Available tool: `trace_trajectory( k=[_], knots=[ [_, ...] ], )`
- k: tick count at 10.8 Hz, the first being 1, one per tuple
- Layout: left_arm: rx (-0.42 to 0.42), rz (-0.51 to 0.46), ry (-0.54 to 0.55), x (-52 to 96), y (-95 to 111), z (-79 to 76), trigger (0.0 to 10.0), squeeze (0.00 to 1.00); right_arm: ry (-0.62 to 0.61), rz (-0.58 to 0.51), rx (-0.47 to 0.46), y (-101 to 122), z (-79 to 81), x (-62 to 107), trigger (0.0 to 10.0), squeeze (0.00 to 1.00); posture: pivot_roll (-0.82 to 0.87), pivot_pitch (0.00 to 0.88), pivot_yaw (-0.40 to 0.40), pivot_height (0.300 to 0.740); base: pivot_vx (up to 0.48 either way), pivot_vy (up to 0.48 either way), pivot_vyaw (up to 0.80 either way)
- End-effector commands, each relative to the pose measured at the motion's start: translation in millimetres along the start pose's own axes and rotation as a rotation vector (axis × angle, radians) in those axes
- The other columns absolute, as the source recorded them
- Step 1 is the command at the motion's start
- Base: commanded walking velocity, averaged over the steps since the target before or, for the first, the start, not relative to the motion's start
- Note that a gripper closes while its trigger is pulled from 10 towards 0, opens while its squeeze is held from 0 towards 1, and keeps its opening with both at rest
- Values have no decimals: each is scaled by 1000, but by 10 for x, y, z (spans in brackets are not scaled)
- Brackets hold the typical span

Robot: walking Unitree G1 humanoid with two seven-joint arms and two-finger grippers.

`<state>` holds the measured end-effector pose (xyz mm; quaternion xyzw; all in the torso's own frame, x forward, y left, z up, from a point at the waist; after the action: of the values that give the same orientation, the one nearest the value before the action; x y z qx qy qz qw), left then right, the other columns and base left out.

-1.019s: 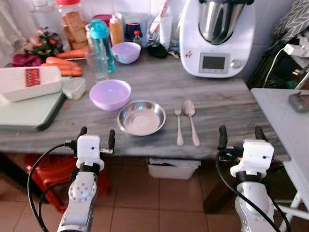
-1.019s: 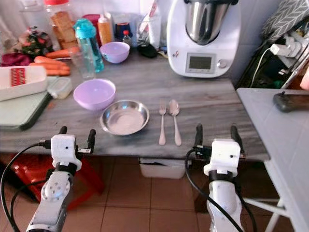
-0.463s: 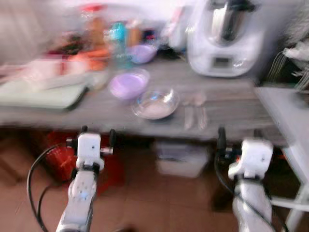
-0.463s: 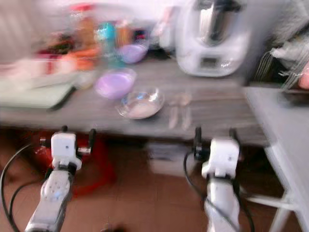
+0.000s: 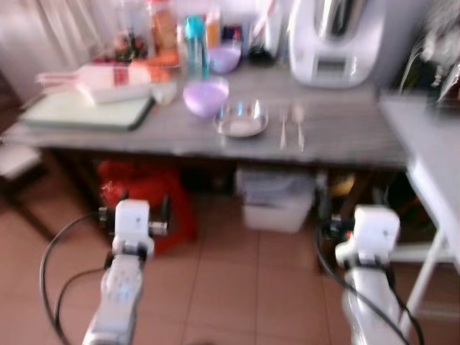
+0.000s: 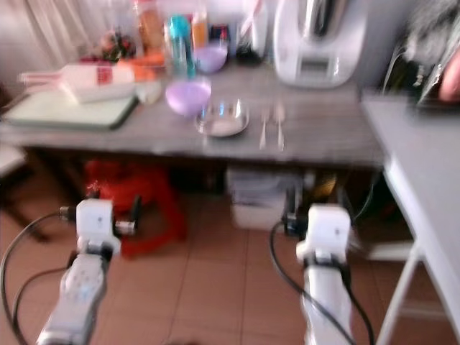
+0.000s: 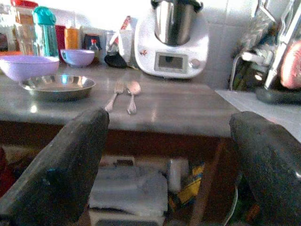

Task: Setting the table

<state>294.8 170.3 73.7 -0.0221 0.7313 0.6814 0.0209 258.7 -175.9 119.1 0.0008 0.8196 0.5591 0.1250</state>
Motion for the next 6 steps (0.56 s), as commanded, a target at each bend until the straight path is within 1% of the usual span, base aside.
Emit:
trace_trajectory(
  k=[1,2,3,5,6],
  knots=[
    [-34,-34,-75,-29,74,-55,10000,0,-10,-18,-2,43,-16,-26,10000,0,-38,0,45,740,0,0,0],
    [-30,-33,-92,-24,71,-71,10000,0,-9,-19,-2,46,-13,-29,10000,0,-38,0,44,740,0,0,0],
    [-27,-25,-97,-54,44,-122,10000,0,-6,-23,-3,50,-6,-52,10000,0,-36,0,43,740,0,0,0],
    [-14,-27,-106,-88,67,-170,10000,0,6,-14,-20,52,13,-63,10000,0,-35,0,42,740,0,0,0],
    [-12,-26,-111,-81,60,-169,10000,0,17,-17,-12,60,27,-62,10000,0,-35,0,43,740,0,0,0]
  ],
)
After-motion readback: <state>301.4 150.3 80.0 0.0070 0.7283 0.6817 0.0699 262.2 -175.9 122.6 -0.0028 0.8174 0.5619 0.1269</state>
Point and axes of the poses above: a point about 5 cm out from each wrist's last joint towards the gripper, its own x axis pointing back from the gripper into the wrist, its own y axis along the axis of the wrist's last joint, z = x × y, the point moved 2 cm from there along -x, pointing out of the wrist towards the gripper, and after that the axes turned 13 degrees about x, right-handed, at the moved point
